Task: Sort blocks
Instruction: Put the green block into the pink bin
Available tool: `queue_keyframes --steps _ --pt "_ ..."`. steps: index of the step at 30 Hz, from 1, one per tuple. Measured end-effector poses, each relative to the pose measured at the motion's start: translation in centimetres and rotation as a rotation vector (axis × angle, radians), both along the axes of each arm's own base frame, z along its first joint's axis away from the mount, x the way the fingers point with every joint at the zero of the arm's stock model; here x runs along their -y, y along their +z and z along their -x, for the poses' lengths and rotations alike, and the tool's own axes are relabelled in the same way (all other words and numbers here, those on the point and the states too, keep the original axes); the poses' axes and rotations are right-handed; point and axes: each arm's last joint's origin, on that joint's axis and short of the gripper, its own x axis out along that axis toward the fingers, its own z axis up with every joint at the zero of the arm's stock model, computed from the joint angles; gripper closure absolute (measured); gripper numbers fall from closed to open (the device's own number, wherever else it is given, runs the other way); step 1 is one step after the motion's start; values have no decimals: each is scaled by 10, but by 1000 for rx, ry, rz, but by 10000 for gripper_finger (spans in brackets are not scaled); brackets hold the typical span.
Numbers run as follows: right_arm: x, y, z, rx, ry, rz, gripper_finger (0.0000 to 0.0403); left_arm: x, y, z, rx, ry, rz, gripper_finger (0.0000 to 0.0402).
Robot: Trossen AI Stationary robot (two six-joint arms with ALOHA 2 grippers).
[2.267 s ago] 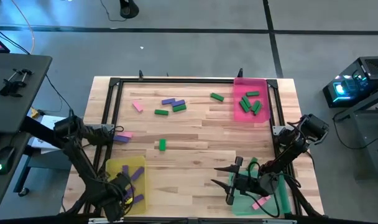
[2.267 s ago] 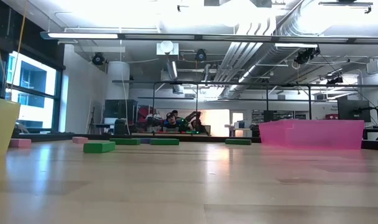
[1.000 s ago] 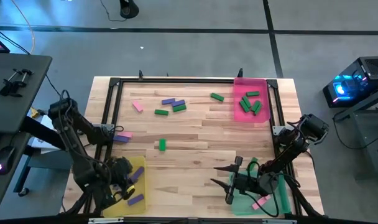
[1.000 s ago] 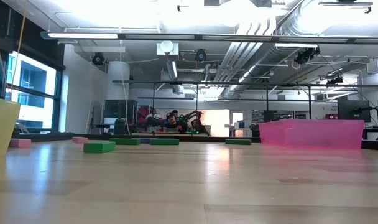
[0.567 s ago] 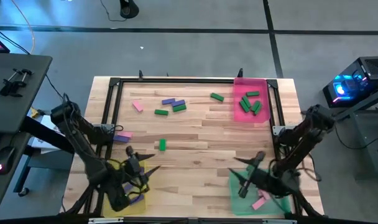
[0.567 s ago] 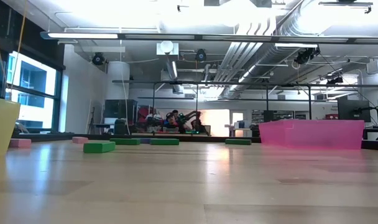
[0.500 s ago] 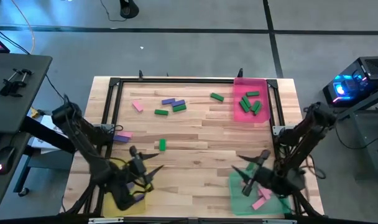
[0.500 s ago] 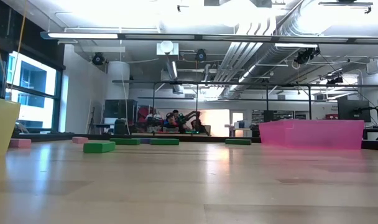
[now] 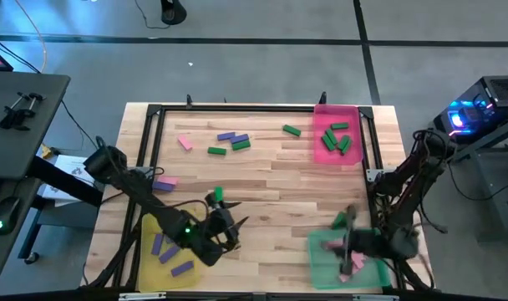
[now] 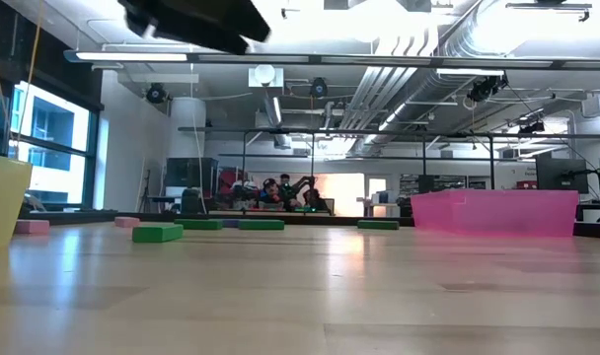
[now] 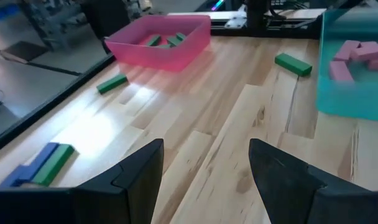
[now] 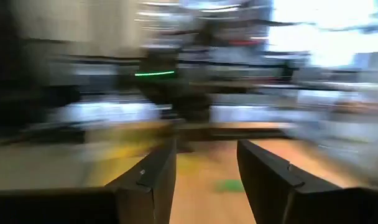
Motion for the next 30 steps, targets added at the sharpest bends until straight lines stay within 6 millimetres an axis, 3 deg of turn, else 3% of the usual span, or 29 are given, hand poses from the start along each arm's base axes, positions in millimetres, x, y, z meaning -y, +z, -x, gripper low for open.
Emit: queue_keyframes --steps 3,5,9,14,17,21,26,30 --pt "2 -14 -21 -86 378 -79 253 -4 -2 -9 -15 -26 8 179" --pt "11 -21 -34 -157 443 -104 254 -6 -2 -13 -23 -43 5 179" --pt "41 -19 -51 -360 314 -47 254 -8 0 -17 -21 -66 6 179" --pt "102 -4 -54 -889 51 -67 254 -8 1 -18 -26 -73 -5 179" --pt "126 -3 -51 -1156 47 19 254 -8 1 -18 -26 -73 -6 179" --pt "143 -18 -47 -1397 151 145 252 -8 0 -18 -28 -73 -6 179" --pt "154 -47 -40 -1639 215 41 226 -7 0 -17 -34 -77 -12 179" --pt "151 -70 -31 -1749 313 48 188 -8 0 -16 -47 -82 -27 179"
